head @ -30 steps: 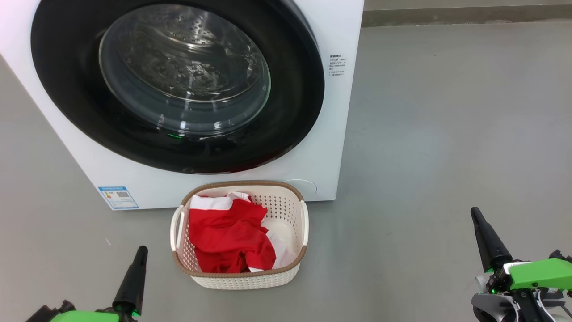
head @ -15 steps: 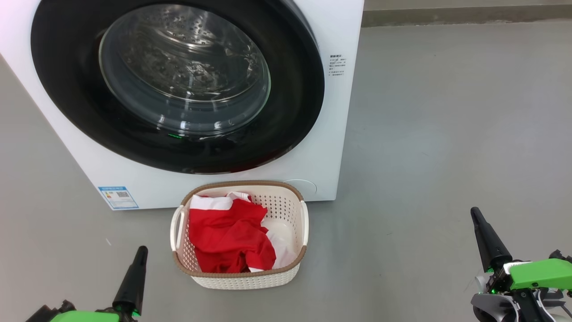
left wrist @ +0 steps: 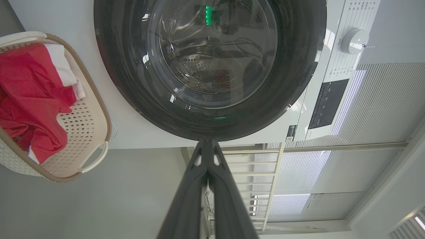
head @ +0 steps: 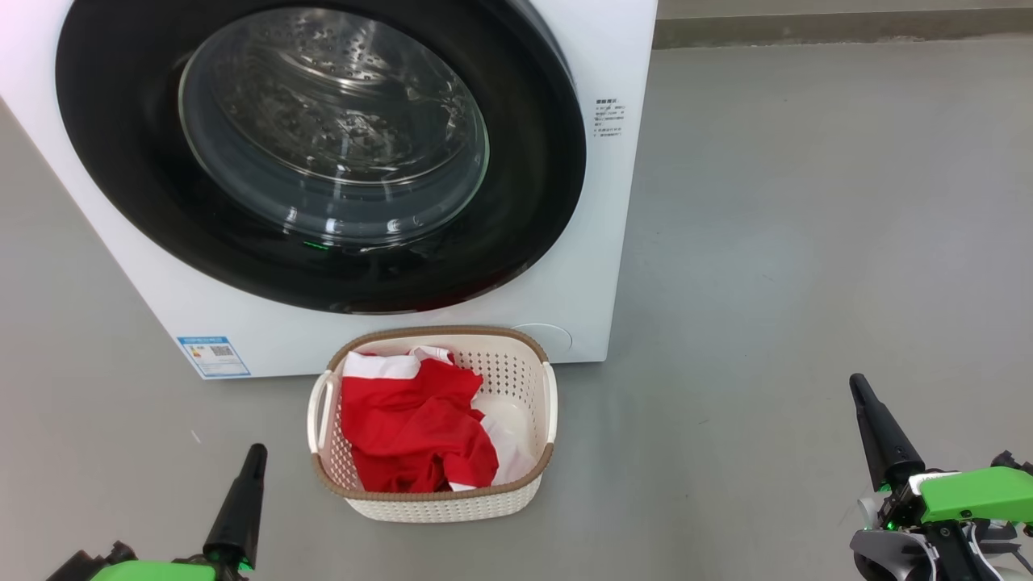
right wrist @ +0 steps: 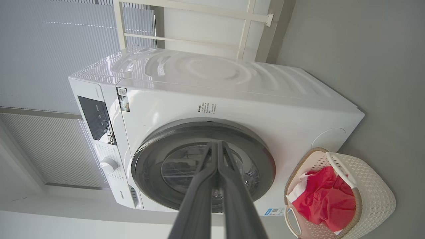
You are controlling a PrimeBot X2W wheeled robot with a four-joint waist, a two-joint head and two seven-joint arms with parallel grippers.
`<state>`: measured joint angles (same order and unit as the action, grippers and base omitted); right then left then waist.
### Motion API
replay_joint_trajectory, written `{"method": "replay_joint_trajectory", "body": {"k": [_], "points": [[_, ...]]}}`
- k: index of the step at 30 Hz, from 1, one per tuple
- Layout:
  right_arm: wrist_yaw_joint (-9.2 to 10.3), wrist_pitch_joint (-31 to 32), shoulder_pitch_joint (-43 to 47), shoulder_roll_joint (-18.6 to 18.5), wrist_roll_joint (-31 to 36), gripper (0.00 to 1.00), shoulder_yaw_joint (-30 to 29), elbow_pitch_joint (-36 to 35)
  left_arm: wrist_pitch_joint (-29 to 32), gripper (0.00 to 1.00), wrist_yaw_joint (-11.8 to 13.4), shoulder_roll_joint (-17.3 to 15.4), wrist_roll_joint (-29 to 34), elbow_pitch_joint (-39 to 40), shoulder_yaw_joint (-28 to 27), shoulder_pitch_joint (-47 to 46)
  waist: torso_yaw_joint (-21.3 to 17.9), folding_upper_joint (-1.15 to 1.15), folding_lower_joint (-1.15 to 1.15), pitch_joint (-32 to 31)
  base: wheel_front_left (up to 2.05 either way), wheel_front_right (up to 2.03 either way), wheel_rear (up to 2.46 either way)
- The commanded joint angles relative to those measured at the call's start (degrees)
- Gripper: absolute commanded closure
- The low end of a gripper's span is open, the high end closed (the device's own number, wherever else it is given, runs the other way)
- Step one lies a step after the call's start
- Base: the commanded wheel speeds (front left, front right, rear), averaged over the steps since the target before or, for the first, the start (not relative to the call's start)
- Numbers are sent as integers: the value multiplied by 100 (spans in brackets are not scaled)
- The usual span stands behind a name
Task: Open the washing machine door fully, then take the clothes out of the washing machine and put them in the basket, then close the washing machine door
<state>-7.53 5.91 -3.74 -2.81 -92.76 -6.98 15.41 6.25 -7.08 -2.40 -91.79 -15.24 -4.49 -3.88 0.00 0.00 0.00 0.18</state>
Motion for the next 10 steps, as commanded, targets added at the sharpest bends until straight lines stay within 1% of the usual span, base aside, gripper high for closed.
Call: {"method": "replay_joint_trajectory", "body": {"k": [1, 10], "points": [[4, 38, -242, -29, 39, 100, 71, -140, 24, 100, -41, -48, -39, 120, -203, -231, 0, 0, 0, 0, 0, 0, 0], [4, 41, -242, -26, 42, 100, 68, -140, 24, 100, -41, -48, -39, 120, -203, -231, 0, 0, 0, 0, 0, 0, 0]]}}
